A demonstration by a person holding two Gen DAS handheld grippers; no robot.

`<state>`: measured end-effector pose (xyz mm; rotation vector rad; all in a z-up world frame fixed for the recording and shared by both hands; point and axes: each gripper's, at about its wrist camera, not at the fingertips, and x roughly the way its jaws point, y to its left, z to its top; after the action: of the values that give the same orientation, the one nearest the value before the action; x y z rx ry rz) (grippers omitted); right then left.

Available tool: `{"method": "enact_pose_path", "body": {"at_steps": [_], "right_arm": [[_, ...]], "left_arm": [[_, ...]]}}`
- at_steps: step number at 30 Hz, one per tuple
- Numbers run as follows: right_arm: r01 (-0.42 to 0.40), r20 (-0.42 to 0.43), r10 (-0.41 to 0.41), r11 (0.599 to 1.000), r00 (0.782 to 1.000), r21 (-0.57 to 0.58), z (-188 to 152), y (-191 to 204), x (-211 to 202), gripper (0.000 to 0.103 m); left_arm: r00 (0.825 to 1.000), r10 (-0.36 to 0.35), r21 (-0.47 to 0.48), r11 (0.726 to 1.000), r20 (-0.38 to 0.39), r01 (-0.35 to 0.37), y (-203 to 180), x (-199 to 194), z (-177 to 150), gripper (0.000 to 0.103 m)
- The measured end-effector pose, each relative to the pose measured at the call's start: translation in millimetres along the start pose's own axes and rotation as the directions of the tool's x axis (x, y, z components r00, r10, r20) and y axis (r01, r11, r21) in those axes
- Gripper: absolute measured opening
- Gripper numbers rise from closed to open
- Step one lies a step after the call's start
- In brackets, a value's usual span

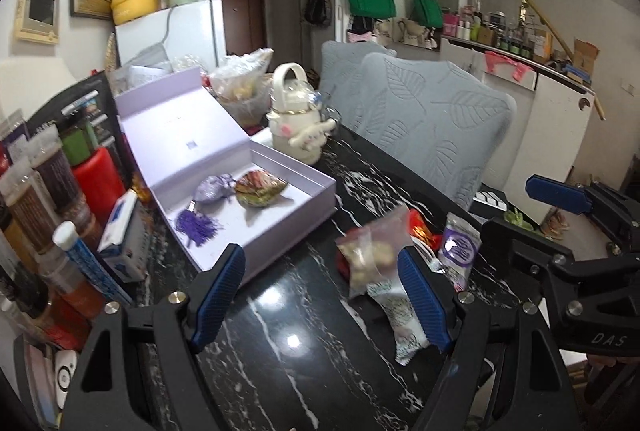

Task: Organize soft objects
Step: 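Withdraw both tools from the box back toward the remaining items, then grasp the zip bag with left tool while right tool grasps the white bread bag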

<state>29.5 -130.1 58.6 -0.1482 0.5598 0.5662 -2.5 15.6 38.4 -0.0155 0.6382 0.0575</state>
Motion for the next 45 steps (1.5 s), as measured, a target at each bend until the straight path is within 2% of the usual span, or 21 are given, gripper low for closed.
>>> {"method": "enact_pose_path", "body": {"at_steps": [2, 8, 13, 25, 28, 30, 35, 45], "right_arm": [[0.007, -0.018, -0.006, 1.0, 1.0, 0.013, -8.1, -3.2, 1.5, 0.08], [0.033, -0.065, -0.029, 0.998, 0.997, 0.056, -30.2, -11.5, 3.9, 0.08], [0.041, -0.104, -0.033, 0.996, 0.994, 0.075, -48.2, -14.3, 7.4, 0.08], [0.023, -0.197, 0.0, 0.993, 0.98, 0.115, -77.6, -8.8, 33.8, 0.08], [0.021, -0.22, 0.005, 0.993, 0.975, 0.117, -82.4, -7.7, 44.1, 0.083], [0.014, -0.236, 0.015, 0.992, 0.972, 0.122, -85.2, -6.7, 52.6, 0.088], [-0.012, -0.263, 0.047, 0.991, 0.964, 0.134, -86.2, -5.2, 72.9, 0.088], [-0.025, -0.312, 0.052, 0.995, 0.949, 0.091, -89.0, 9.2, 110.7, 0.088]], "left_arm": [[1.0, -0.028, 0.002, 1.0, 0.0, 0.028, -1.8, 1.6, -5.6, 0.079], [1.0, -0.014, 0.017, 1.0, -0.026, 0.015, -4.7, 7.6, -19.2, 0.079], [0.997, -0.032, -0.009, 0.999, -0.07, 0.031, 0.5, 16.1, -30.7, 0.079], [0.987, -0.026, -0.034, 0.999, -0.156, 0.021, 8.8, 35.4, -54.2, 0.079], [0.984, -0.018, -0.042, 0.999, -0.178, 0.01, 12.5, 42.9, -59.3, 0.079], [0.981, -0.019, -0.05, 0.999, -0.192, 0.009, 15.0, 47.6, -61.1, 0.079], [0.974, -0.019, -0.075, 0.997, -0.225, 0.002, 25.4, 58.7, -62.1, 0.079], [0.976, 0.014, -0.079, 0.996, -0.216, -0.032, 41.9, 66.8, -53.9, 0.079]]}}
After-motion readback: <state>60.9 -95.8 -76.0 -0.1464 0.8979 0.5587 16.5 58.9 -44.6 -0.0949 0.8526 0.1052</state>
